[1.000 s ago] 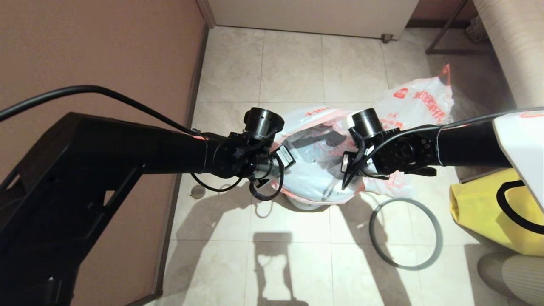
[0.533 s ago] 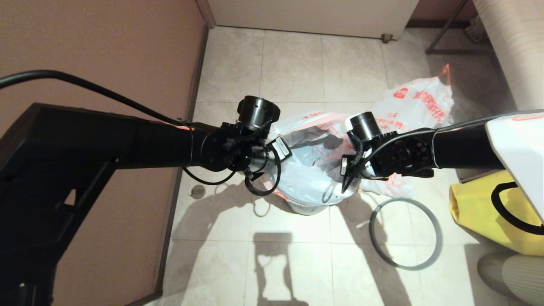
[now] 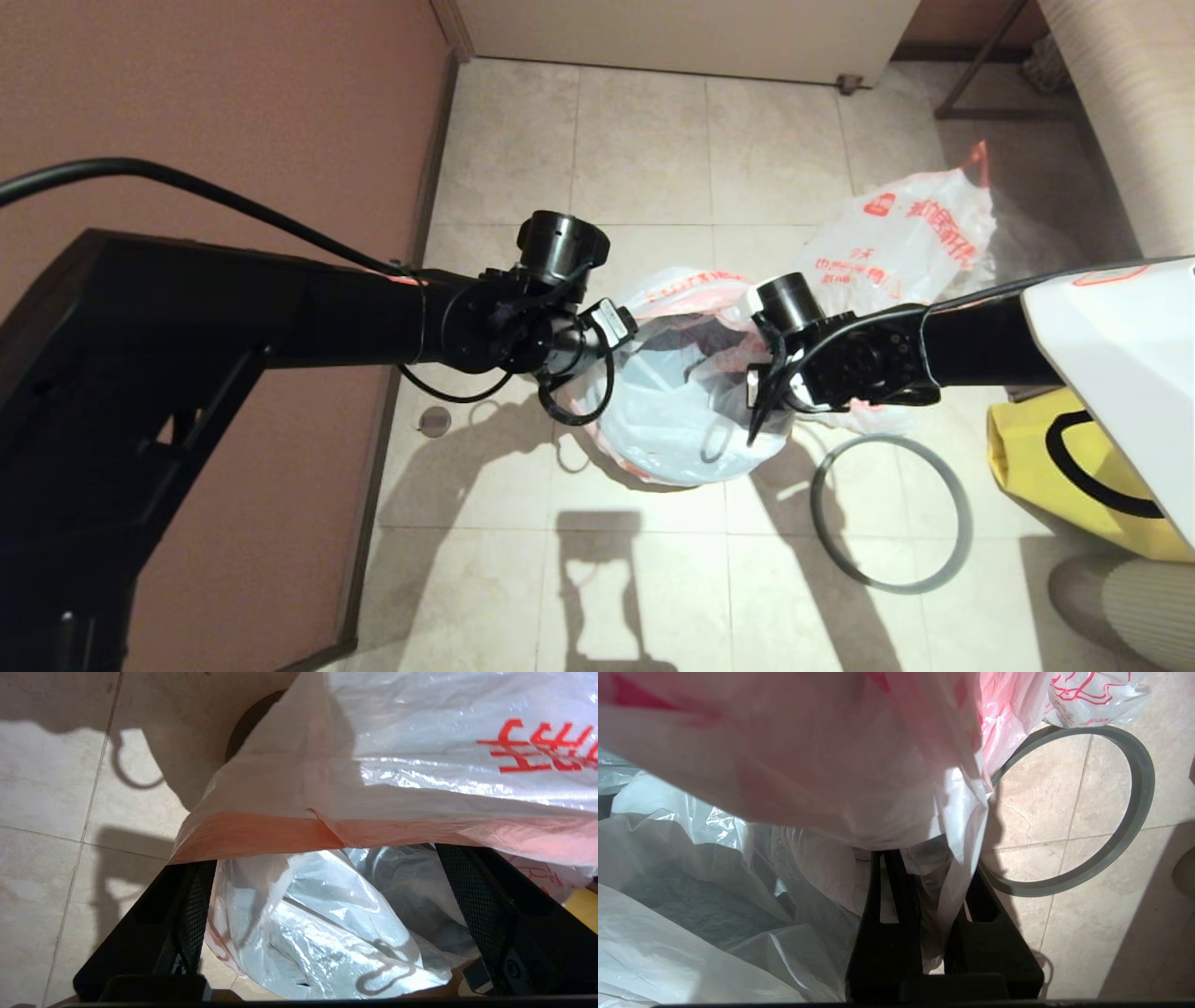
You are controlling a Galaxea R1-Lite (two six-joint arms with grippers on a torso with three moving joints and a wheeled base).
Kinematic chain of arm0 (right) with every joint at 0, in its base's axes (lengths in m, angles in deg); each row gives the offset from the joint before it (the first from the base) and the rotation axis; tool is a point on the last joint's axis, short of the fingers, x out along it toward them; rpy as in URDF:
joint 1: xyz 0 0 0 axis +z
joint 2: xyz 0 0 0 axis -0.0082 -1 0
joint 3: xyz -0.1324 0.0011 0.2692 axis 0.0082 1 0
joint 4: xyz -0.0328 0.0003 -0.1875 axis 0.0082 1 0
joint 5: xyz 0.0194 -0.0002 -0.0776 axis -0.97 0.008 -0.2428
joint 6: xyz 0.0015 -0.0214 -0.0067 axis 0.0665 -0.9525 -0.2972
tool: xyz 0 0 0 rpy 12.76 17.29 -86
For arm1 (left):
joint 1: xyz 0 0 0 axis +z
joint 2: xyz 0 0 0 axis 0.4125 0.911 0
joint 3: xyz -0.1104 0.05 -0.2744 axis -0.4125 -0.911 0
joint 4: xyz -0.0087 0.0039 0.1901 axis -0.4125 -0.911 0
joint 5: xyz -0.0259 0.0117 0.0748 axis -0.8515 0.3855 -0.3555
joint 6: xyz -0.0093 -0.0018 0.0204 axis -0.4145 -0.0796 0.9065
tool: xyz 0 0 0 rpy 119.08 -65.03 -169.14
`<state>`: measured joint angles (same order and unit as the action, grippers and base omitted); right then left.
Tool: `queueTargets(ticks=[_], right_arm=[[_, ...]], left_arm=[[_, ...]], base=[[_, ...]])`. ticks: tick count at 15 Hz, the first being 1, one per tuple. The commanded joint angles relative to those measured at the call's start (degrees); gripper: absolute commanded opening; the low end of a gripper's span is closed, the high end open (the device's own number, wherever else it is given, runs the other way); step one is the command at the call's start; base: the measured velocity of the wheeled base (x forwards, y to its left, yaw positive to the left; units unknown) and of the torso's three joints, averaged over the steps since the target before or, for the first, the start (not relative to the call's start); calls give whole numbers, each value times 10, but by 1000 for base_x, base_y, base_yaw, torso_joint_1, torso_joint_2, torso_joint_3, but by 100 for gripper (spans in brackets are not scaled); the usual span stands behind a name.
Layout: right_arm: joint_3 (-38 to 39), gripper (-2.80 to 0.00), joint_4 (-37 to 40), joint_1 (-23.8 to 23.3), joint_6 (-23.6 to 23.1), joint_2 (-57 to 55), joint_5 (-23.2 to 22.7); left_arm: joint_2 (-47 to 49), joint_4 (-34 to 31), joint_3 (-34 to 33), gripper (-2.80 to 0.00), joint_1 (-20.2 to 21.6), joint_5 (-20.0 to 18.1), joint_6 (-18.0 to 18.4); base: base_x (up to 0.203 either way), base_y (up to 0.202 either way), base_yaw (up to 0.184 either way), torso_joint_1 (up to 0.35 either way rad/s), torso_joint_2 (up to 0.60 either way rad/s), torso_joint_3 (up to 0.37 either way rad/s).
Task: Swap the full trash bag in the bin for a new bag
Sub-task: Put the new garbage bag on the trash can
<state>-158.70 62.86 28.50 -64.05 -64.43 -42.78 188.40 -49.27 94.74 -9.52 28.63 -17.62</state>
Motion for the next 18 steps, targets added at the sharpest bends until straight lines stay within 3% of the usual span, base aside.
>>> queueTargets(ticks=[1,4,5,7,8,11,14,18], right_arm=[[3,-280,1,1,1,-3,2],[3,-280,-8,-2,0,-3,3],[5,-280,-9,-2,0,-4,4],[5,-280,-9,-2,0,-5,9],[6,-280,-9,-2,-5,-5,9],[13,-280,-5,-1,-24,-1,2],[35,-280,-6,1,-64,15,-37],[55,-280,-9,8,-142,26,-75]], left_arm=[[-3,-2,1,0,-2,2,-2],[-33,-6,-12,0,-23,2,0],[-42,-15,-15,0,-31,2,16],[-55,-81,-12,0,-38,5,80],[-64,-112,-11,0,-36,9,128],[-108,-178,-31,0,-6,43,240],[-165,-174,-97,0,21,54,339],[-194,-93,-188,0,51,70,446]], base=[[0,0,0,0,0,0],[0,0,0,0,0,0],[0,0,0,0,0,0],[0,0,0,0,0,0],[0,0,0,0,0,0],[0,0,0,0,0,0],[0,0,0,0,0,0],[0,0,0,0,0,0]])
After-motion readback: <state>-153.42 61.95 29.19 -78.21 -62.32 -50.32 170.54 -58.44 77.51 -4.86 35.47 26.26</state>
